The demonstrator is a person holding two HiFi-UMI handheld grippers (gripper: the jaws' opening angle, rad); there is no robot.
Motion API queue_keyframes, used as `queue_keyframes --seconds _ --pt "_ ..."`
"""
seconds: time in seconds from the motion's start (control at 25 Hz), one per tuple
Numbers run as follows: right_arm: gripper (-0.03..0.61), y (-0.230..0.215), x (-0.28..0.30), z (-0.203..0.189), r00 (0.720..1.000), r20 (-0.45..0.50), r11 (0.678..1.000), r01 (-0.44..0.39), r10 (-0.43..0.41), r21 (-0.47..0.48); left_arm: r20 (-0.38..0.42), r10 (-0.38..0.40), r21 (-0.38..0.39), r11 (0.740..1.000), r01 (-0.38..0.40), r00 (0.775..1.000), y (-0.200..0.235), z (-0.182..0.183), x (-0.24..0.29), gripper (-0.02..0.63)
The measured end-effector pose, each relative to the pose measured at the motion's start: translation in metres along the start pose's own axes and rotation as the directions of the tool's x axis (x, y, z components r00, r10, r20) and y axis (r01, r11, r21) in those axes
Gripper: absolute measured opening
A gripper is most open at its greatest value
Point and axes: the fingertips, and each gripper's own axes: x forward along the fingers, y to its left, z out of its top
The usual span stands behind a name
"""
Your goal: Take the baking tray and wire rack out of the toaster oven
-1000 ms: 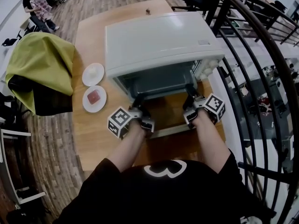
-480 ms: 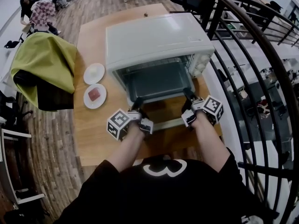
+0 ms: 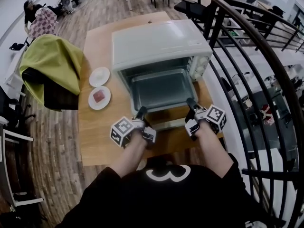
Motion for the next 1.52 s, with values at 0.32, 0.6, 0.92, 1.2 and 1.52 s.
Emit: queue_keyframes --seconds 0.32,0.6,0.92,1.2,1.52 --pt "0.089 0.006 -0.032 -0.011 1.0 -0.007 1.0 -0.013 0.013 -0.028 -0.015 -0.011 0.022 1.0 0.011 1.0 -0.003 -0.015 -0.026 0.095" --pt "0.091 0.011 -0.059 -0.022 1.0 0.003 0.999 -0.02 0.02 -0.034 -0.051 -0.021 0.02 1.0 0.022 0.998 -0.008 -0.028 -0.051 0.095" --pt "0.094 0.026 -0.087 -0.038 0.999 0.041 0.999 -0.022 0.024 -0.043 -0.085 -0.007 0.022 1.0 0.009 0.996 -0.015 -0.033 -0.079 0.097" --pt "0.097 0.041 -0.107 -0.084 0.997 0.08 1.0 -0.018 0.02 -0.026 -0.129 -0.032 0.035 0.999 0.037 0.991 -0.013 -0.01 -0.115 0.095" --pt "0.1 0.059 -0.102 -0.154 0.998 0.05 0.999 -0.03 0.032 -0.042 -0.1 -0.035 0.025 0.999 0.038 0.994 0.011 0.032 -0.173 0.095"
